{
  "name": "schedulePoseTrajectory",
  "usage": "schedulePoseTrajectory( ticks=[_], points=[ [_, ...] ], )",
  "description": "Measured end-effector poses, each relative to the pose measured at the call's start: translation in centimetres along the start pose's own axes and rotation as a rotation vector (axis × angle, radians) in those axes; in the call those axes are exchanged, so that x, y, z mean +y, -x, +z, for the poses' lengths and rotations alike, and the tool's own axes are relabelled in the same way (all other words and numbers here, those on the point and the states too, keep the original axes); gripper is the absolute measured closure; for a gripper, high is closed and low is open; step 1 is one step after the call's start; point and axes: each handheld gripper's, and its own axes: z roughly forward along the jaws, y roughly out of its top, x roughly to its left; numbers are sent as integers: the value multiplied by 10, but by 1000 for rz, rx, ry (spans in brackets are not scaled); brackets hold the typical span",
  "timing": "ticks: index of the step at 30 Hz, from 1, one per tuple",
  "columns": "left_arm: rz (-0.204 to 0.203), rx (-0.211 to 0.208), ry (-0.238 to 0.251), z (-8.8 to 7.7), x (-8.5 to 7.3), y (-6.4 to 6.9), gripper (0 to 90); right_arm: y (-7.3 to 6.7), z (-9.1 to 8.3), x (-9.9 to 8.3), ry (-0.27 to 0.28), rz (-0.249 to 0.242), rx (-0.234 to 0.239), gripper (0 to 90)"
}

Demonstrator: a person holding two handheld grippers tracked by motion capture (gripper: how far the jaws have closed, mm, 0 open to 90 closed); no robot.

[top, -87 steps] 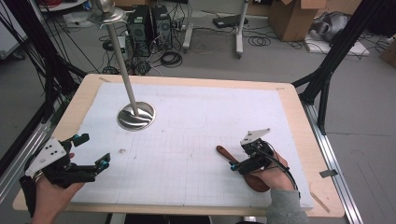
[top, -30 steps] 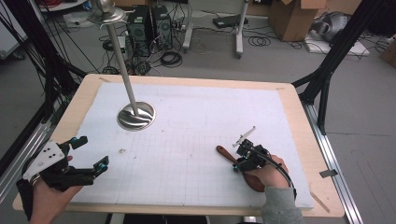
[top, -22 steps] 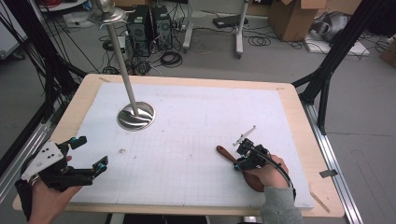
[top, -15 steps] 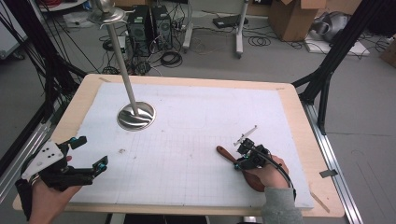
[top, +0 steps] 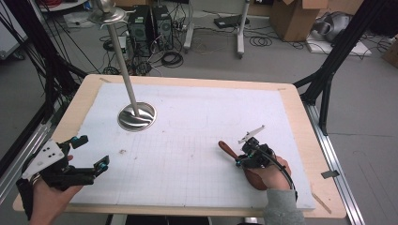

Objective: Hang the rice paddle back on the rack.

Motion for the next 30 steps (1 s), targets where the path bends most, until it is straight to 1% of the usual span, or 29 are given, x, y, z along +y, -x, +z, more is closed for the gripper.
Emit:
schedulePoseTrajectory(
  ticks=[3, 4, 5, 6, 8, 9, 10, 11, 13, 15, 16, 18, 19, 21, 22, 24, 25, 27, 30],
  points=[
    [1, 0, 0, 1, 0, 0, 17, 1, -5, -1, 44, -3, -7, 761],
    [1, 0, 0, 1, 0, 0, 18, 1, -5, -1, 44, -3, -7, 761],
    [3, -2, -1, 1, 0, 1, 18, 2, -7, -2, 66, 4, -5, 762],
    [3, -1, -3, 1, 0, 1, 18, 2, -9, -2, 69, 3, -4, 762],
    [3, -1, -2, 1, 0, 1, 18, 3, -12, -2, 95, 3, 4, 763],
    [4, -3, -1, 1, 1, 1, 18, 3, -12, -2, 95, 3, 4, 763],
    [4, -4, 1, 1, 1, 1, 18, 2, -14, -3, 112, 3, 4, 763],
    [6, -4, 1, 1, 1, 1, 18, 2, -17, -3, 141, -1, 14, 763],
    [6, -4, 2, 1, 2, 2, 18, 2, -19, -3, 151, -4, 11, 764],
    [8, -6, 4, 1, 2, 2, 18, 2, -23, -4, 190, -10, 1, 765],
    [8, -6, 4, 1, 2, 2, 18, 2, -23, -4, 190, -10, 1, 765],
    [6, -5, 6, 0, 3, 2, 17, 2, -25, -5, 207, -12, -2, 765],
    [7, -6, 11, 0, 3, 2, 18, 3, -27, -6, 234, -12, 2, 766],
    [7, -7, 11, 0, 3, 2, 18, 2, -29, -6, 242, -6, 4, 766],
    [8, -6, 11, 0, 4, 3, 18, 3, -32, -7, 267, -8, 7, 766],
    [10, -6, 10, 0, 4, 3, 18, 3, -32, -7, 276, -12, 7, 766],
    [10, -7, 10, -1, 4, 3, 18, 3, -34, -7, 284, -14, -2, 767],
    [9, -7, 12, -1, 4, 3, 18, 3, -34, -7, 289, -14, 0, 767],
    [7, -2, 20, -3, 5, 1, 18, 4, -36, -7, 311, -12, 3, 767]
  ],
)
